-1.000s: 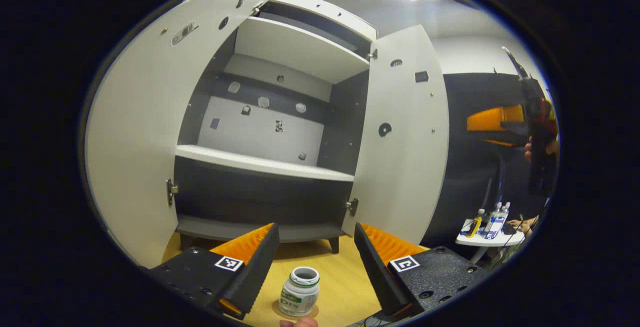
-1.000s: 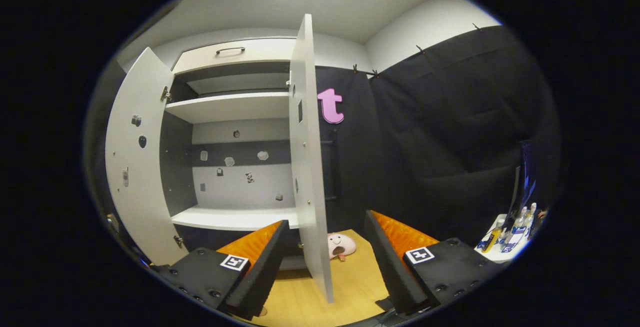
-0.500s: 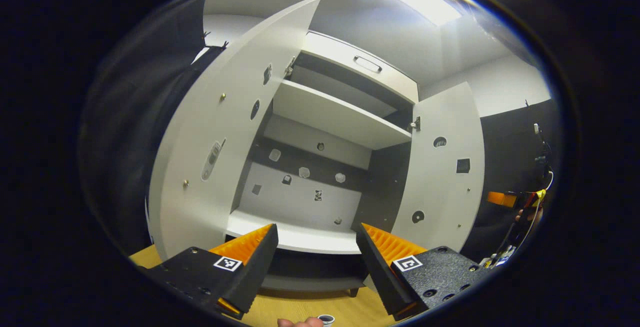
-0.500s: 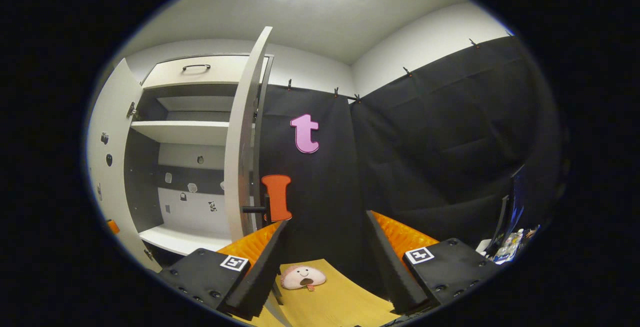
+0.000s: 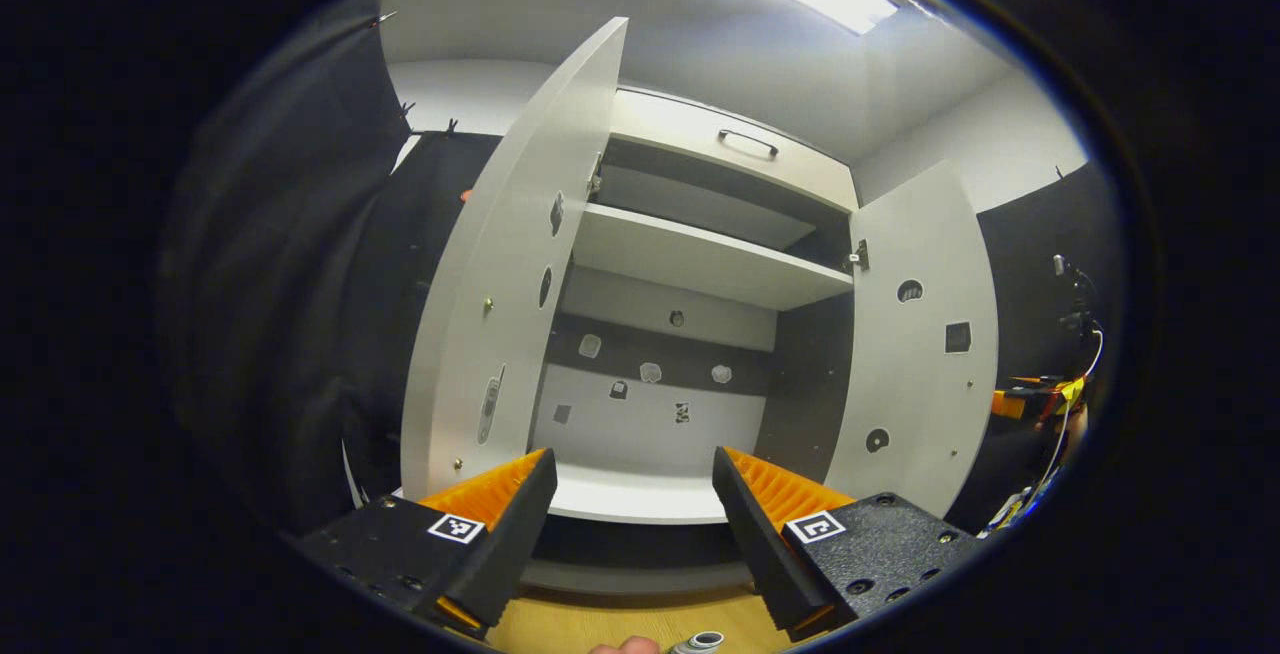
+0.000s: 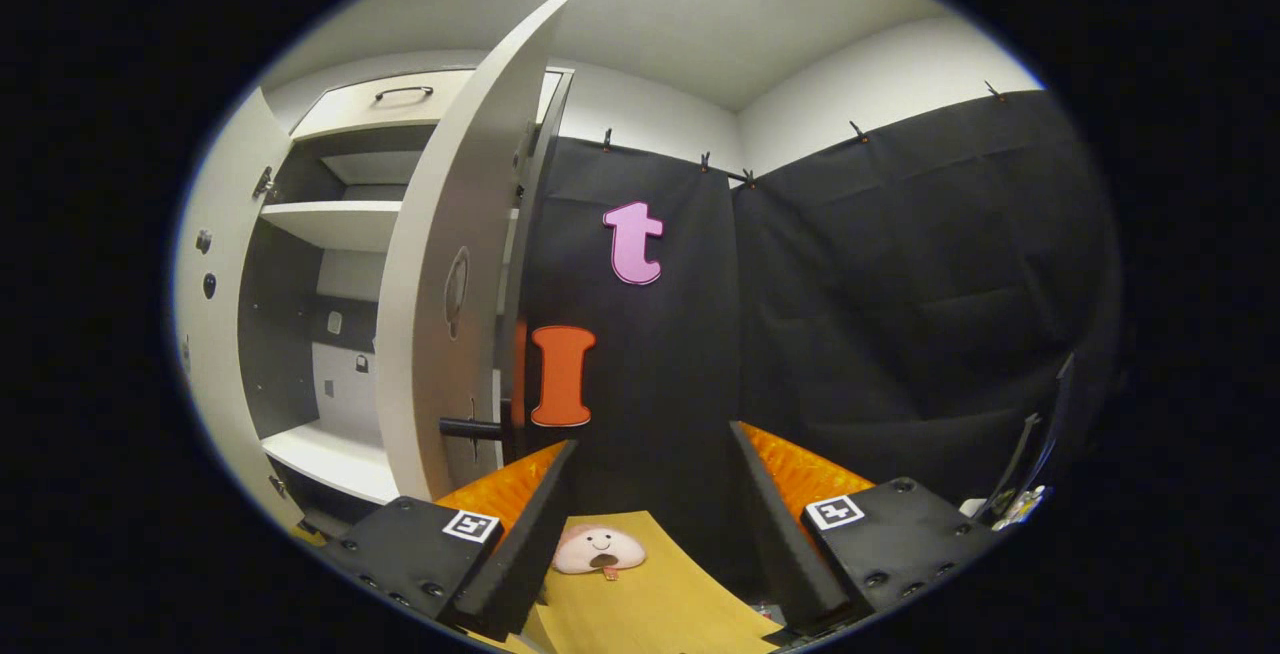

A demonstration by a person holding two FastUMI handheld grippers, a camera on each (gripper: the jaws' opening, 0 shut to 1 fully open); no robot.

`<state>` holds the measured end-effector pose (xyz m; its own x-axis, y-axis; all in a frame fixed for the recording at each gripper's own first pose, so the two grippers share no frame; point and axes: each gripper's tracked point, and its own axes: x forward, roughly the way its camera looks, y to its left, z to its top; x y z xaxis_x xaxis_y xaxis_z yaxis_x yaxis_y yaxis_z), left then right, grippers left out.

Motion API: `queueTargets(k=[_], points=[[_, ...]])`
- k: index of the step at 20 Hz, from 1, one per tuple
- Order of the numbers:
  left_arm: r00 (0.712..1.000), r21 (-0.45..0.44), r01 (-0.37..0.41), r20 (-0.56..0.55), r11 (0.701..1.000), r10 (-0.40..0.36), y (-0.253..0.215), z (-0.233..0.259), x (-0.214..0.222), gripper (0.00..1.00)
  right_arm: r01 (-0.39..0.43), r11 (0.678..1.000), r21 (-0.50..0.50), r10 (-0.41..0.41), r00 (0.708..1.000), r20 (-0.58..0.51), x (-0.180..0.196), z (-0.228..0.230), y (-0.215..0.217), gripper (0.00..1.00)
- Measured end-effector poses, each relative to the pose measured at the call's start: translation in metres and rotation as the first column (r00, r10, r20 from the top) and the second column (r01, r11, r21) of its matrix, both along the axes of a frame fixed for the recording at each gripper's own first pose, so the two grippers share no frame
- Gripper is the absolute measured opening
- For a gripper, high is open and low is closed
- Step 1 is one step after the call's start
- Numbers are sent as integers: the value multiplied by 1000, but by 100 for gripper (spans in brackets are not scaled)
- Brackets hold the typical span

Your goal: Grasp the bottle in the cabinet with the left hand and place it on the coaster, then close the right door with the right hand and the left door with the left hand.

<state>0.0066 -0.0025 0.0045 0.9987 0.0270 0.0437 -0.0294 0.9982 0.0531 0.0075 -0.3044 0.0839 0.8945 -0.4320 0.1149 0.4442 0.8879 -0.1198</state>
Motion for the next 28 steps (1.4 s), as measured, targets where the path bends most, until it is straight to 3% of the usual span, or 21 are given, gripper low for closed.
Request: queueTargets(k=[1, 2, 3, 4, 5, 6, 7, 10, 14, 17, 18, 24, 28], points=[[1000, 1, 0, 4, 1000, 0, 1, 1, 1, 94, -5, 1000, 11, 5, 1000, 0, 1, -3, 1, 95], [1000, 2, -1, 7, 1000, 1, 3, 1, 0, 94, -15, 1000, 20, 15, 1000, 4, 0, -3, 0, 87], [1000, 2, -2, 10, 1000, 2, 4, 1, 2, 94, -19, 1000, 21, 19, 1000, 2, 0, -2, 1, 95], [1000, 0, 1, 11, 1000, -1, 4, 1, 3, 94, -18, 1000, 15, 18, 1000, 4, 0, -2, 1, 87], [1000, -6, 5, 11, 1000, -5, 4, 1, 3, 94, -15, 1000, 10, 15, 1000, 3, 0, -2, 1, 95], [1000, -16, 8, 13, 1000, -8, 4, 2, 4, 94, -14, 1000, 11, 14, 1000, -1, -1, -3, 2, 87], [1000, -23, 9, 12, 1000, -9, 4, 2, 4, 94, -15, 1000, 10, 15, 1000, 3, 1, -3, 1, 85], [1000, -32, 13, 6, 999, -13, 4, -1, 5, 94, -42, 999, 26, 42, 999, 4, 1, -7, 22, 93], [1000, -41, 13, 6, 999, -13, 4, 1, 3, 97, -116, 991, 65, 116, 993, 15, 5, -12, 58, 93], [1000, -39, 8, 8, 999, -8, 5, 6, -1, 94, -187, 980, 72, 187, 982, 6, 16, -15, 90, 93], [1000, -34, 3, 15, 999, -3, 6, 11, -3, 94, -206, 976, 74, 206, 978, 3, 20, -16, 99, 85], [998, -2, -30, 48, 1000, 30, 12, 30, -19, 94, -307, 946, 100, 308, 951, 8, 44, -21, 144, 85], [996, 11, -68, 59, 998, 67, 24, 41, -32, 94, -403, 905, 136, 406, 914, 9, 70, -27, 183, 85]])
